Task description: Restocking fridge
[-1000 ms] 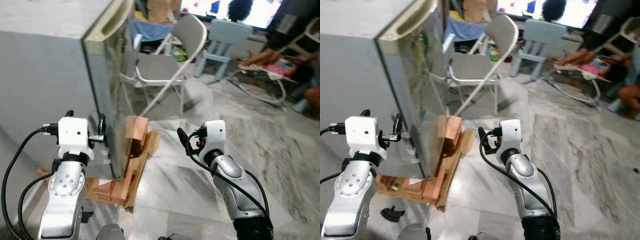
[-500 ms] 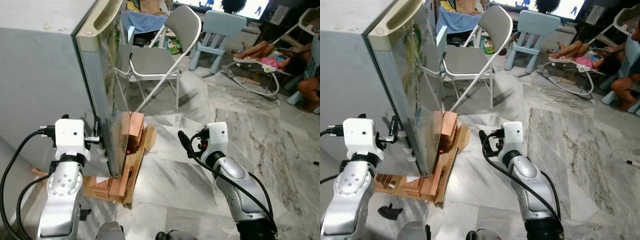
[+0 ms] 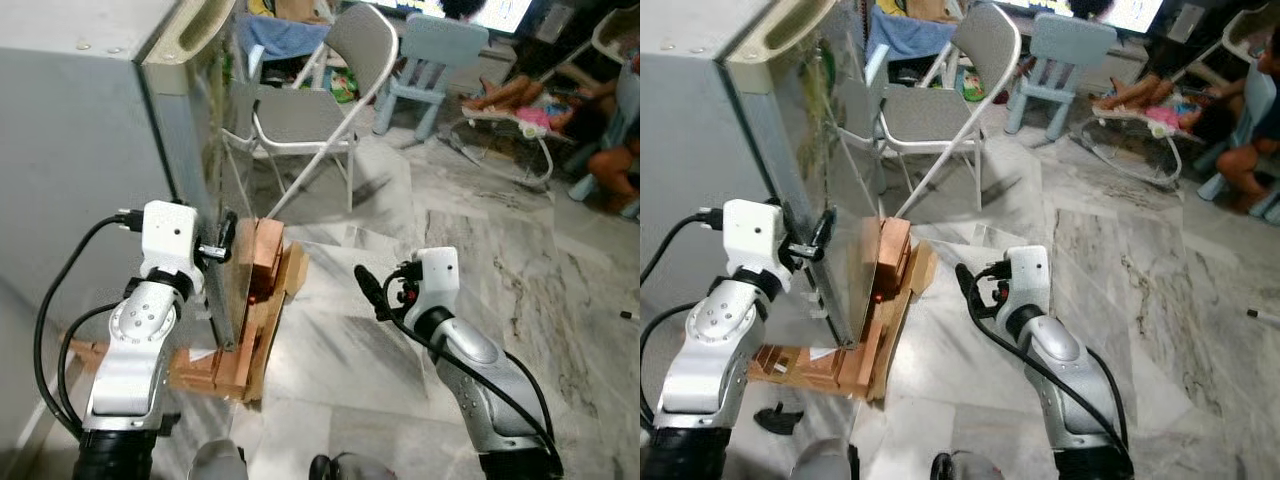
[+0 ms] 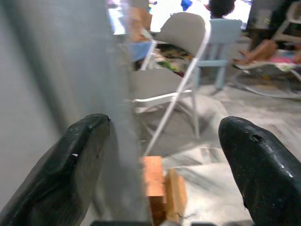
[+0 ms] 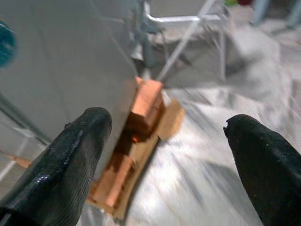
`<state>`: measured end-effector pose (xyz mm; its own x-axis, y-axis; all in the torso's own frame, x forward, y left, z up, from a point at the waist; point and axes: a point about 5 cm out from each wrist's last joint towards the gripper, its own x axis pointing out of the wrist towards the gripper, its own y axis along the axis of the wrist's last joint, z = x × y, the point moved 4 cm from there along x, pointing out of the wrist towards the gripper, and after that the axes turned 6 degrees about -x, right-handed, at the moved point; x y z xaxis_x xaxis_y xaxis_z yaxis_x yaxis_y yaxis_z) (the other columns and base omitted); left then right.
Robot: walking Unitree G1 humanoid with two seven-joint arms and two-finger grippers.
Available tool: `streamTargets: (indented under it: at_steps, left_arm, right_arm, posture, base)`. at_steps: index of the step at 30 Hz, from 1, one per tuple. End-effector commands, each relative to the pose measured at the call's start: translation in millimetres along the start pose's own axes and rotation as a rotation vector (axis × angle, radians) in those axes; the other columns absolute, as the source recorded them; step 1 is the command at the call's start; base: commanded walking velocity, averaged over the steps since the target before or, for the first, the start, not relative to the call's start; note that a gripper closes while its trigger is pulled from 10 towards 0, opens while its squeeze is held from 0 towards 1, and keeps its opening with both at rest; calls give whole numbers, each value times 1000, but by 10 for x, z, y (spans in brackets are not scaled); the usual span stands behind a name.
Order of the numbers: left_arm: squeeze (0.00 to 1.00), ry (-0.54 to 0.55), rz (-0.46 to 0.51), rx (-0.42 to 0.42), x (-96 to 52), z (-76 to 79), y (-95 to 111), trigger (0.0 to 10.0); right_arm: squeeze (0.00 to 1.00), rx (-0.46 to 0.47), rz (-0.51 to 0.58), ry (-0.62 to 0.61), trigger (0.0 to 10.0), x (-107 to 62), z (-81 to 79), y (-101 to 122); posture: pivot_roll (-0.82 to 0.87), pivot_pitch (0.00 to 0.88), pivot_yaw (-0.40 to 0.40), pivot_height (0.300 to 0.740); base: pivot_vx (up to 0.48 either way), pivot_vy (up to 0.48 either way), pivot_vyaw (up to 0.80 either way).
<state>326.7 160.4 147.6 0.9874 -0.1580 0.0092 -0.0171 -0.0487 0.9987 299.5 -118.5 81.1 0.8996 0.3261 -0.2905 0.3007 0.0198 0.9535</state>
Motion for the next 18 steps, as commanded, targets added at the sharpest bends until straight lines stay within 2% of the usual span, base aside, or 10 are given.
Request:
streamTargets:
  at_steps: [1, 4, 8, 12, 18]
  left_arm:
    - [0, -24, -4, -2, 32, 55, -11, 10000]
    - [0, 9, -11, 5, 70, 26, -35, 10000]
    - [0, 100, -5, 2, 128, -115, -7, 10000]
    - [0, 84, -3, -10, 109, -99, 7, 10000]
    - [0, 29, -77, -6, -8, -14, -132, 10000]
  right_arm:
    - [0, -3, 17, -17, 10000, -33, 56, 55]
    - [0, 3, 26, -5, 10000, -28, 33, 85]
    - [0, 8, 33, 9, 10000, -29, -3, 109]
    - [0, 5, 28, 16, 10000, -37, -12, 99]
    - [0, 24, 25, 50, 10000, -34, -59, 91]
  posture:
    - [105, 132, -118, 740]
    - [105, 132, -118, 740]
    - [105, 134, -117, 740]
    - [108, 132, -115, 740]
    - [118, 133, -116, 740]
  base:
    - [0, 0, -463]
    - [0, 0, -154]
    - [0, 0, 0]
    - [0, 0, 0]
    - [0, 0, 0]
